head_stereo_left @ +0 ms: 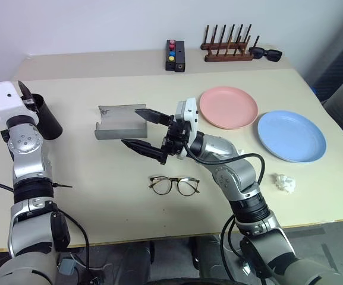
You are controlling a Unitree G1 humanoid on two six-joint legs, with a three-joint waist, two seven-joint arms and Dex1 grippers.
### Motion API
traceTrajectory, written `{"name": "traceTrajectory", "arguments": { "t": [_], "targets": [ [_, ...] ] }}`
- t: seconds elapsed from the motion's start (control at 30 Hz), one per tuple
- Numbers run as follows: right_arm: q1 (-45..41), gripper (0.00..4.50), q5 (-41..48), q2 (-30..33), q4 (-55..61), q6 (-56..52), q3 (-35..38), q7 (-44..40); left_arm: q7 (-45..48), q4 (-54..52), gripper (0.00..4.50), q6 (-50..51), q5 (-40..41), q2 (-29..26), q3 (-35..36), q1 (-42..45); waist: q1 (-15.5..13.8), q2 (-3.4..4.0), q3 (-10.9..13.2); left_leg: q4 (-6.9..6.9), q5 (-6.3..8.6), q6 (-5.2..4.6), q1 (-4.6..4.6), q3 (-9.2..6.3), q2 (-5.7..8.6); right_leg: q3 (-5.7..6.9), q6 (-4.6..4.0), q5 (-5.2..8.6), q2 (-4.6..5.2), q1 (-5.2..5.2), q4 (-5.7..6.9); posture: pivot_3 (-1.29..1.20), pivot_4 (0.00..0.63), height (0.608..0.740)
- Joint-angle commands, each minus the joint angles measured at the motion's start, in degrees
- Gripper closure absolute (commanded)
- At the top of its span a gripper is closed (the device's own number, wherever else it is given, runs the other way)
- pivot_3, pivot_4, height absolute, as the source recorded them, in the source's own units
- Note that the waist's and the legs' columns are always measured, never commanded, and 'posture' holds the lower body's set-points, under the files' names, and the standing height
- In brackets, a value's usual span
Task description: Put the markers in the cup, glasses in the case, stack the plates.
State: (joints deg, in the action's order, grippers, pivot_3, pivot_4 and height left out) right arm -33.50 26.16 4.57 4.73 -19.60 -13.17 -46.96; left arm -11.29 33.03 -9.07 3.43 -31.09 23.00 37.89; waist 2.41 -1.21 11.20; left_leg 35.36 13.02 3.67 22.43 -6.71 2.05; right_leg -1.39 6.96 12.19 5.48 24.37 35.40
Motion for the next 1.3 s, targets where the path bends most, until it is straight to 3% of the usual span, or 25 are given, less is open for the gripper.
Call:
{"name": "traceTrajectory", "arguments": {
  "t": [0.03,0.17,0.2,0.37,0.47,0.7,1.0,1.1,1.3],
  "targets": [
    [-0.77,0.0,0.86,-0.53,1.85,0.4,0.38,-0.21,5.1,-5.91,1.42,0.71,3.81,-0.4,0.18,1.03,0.0,0.0,0.0,0.0,0.0,0.0,0.0,0.0,0.0,0.0,0.0,0.0,0.0,0.0,0.0,0.0,0.15,0.739],
    [-0.7,0.0,0.77,-0.42,1.9,0.42,0.41,-0.2,19.61,-12.41,0.15,8.43,11.12,-1.37,-3.05,2.37,-0.16,0.0,0.0,0.0,0.0,0.0,0.01,0.0,0.0,0.0,0.0,0.0,0.01,0.0,0.01,0.0,0.15,0.739],
    [-0.7,0.0,0.74,-0.42,1.88,0.44,0.42,-0.18,24.66,-14.5,0.03,12.64,12.72,-2.28,-5.06,2.11,-0.16,0.0,0.0,0.01,-0.01,0.01,0.01,0.0,0.0,0.0,0.0,0.0,0.01,0.0,0.01,0.0,0.15,0.739],
    [-0.68,0.0,0.57,-0.52,1.73,0.62,0.39,-0.07,43.77,-20.08,0.03,29.67,11.58,-9.81,-17.63,-1.13,0.5,0.07,0.02,-0.04,-0.01,0.0,-0.03,0.02,0.0,-0.01,-0.01,0.01,-0.02,-0.01,0.04,0.0,0.15,0.739],
    [-0.59,0.0,0.46,-0.61,1.73,0.77,0.37,0.04,52.84,-19.46,0.03,33.56,11.39,-11.99,-22.55,-1.19,1.09,0.08,0.03,-0.11,-0.01,0.0,-0.07,0.01,-0.03,-0.02,-0.03,0.02,-0.05,0.02,0.09,0.0,0.15,0.739],
    [-0.07,0.0,0.15,-0.52,2.16,1.01,0.52,0.8,65.21,-10.11,0.03,30.51,5.53,-14.1,-30.46,2.06,1.32,0.07,0.03,-0.12,-0.01,-0.01,-0.03,0.0,-0.04,-0.02,-0.03,0.02,-0.05,0.08,0.1,0.0,0.15,0.739],
    [0.42,0.0,-0.03,-0.18,2.78,1.26,0.59,1.65,72.54,1.21,0.03,24.56,-0.77,-12.72,-34.81,6.17,0.93,0.06,0.03,-0.11,-0.01,-0.01,-0.01,0.01,-0.03,-0.02,-0.03,0.03,-0.05,0.08,0.09,0.0,0.15,0.739],
    [0.56,0.0,-0.07,-0.02,2.96,1.33,0.62,1.86,73.56,2.76,0.78,23.47,-0.82,-11.94,-34.14,6.97,0.87,0.06,0.03,-0.11,-0.01,-0.01,-0.01,0.01,-0.03,-0.02,-0.02,0.03,-0.04,0.08,0.1,0.0,0.15,0.739],
    [0.69,0.0,0.0,0.27,3.19,1.3,0.67,1.97,74.78,1.32,3.71,21.77,0.03,-11.14,-32.9,5.83,0.62,0.06,0.03,-0.09,-0.01,-0.02,-0.01,0.01,-0.03,-0.02,-0.02,0.02,-0.04,0.08,0.11,0.0,0.15,0.739]
  ]
}}
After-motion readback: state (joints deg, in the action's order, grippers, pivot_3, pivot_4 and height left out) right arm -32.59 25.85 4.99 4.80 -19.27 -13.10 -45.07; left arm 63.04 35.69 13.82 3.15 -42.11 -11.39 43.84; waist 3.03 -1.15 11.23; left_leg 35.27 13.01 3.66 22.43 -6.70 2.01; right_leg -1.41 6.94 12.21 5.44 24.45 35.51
